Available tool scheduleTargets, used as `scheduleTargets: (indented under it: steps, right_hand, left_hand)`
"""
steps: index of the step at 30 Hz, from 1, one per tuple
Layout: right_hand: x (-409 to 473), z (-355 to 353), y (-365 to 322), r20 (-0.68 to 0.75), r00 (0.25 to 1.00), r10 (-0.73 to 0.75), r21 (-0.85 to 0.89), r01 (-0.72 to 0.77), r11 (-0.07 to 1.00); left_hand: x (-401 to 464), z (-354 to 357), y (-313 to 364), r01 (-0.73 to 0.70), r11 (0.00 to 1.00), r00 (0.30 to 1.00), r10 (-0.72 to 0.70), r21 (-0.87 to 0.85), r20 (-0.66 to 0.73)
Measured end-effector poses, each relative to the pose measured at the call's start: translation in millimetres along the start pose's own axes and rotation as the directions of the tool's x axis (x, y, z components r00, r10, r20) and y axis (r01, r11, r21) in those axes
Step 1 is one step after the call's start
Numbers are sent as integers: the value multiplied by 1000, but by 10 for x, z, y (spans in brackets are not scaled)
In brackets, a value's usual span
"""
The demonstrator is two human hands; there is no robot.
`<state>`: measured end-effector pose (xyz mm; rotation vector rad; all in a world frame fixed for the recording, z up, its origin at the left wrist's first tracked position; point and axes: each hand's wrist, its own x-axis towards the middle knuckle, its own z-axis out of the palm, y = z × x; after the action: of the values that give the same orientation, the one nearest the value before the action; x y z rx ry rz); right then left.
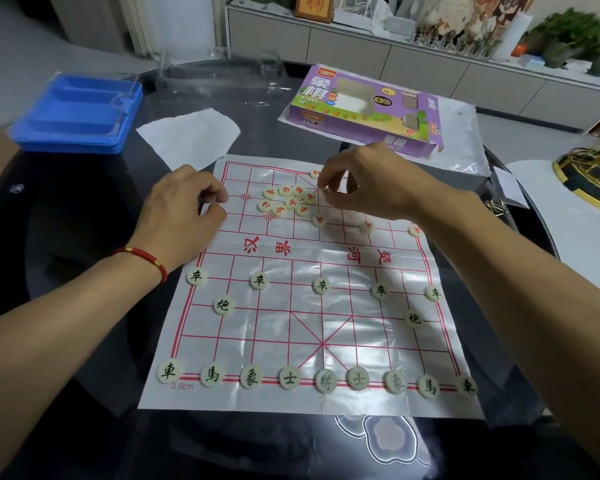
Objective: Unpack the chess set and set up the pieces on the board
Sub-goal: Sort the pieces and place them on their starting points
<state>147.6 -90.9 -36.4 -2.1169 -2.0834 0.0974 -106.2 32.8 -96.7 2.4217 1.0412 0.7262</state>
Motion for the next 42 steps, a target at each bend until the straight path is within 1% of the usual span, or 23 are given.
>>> scheduleTargets:
  steps: [3, 6, 8, 13, 16, 18, 23, 27, 33, 35, 39, 42]
  right_hand:
    - [108, 51, -240, -56, 995, -81, 27, 83, 996]
    - [336, 138, -470, -82, 987, -137, 11, 139, 990]
    - [497, 206, -562, -52, 990, -131, -16, 130, 991]
    - [758, 264, -713, 79, 991, -111, -75, 117, 990]
    - [827, 237, -759, 149, 983, -106, -76, 118, 990]
    - [838, 219, -771, 170, 978, -118, -70, 132, 989]
    - [852, 220, -727, 94, 991, -99, -76, 106, 991]
    - [845, 246, -780, 131, 987, -94, -85, 105, 991]
    - [856, 268, -794, 147, 982, -115, -82, 128, 988]
    - [850, 252, -771, 128, 985, -118, -76, 129, 989]
    - [774, 150, -650, 44, 996, -78, -70, 81, 994]
    - [682, 112, -612, 78, 995, -66, -94, 74, 993]
  left_hand:
    - [7, 13, -5, 5, 1000, 1000, -5, 1, 0]
    - [19, 25, -1, 0, 1000, 1000, 0, 5, -15]
    - [29, 35, -9, 0, 1000, 1000, 0, 7, -19]
    - [44, 49, -49, -16, 1000, 999, 15, -16, -32]
    - [55, 60, -77, -11, 1000, 999, 10, -20, -41]
    - [56, 70, -88, -14, 1000, 999, 13, -24, -49]
    - [58, 82, -98, -11, 1000, 999, 10, -23, -52]
    - [59, 81, -92, -4, 1000, 999, 4, -11, -55]
    - [55, 75, -78, -3, 1000, 999, 3, -6, -49]
    - [53, 70, -79, -4, 1000, 999, 3, -13, -53]
    - [48, 62, -67, -1, 999, 998, -1, -33, -58]
    - [49, 73, -73, 14, 999, 998, -17, -40, -59]
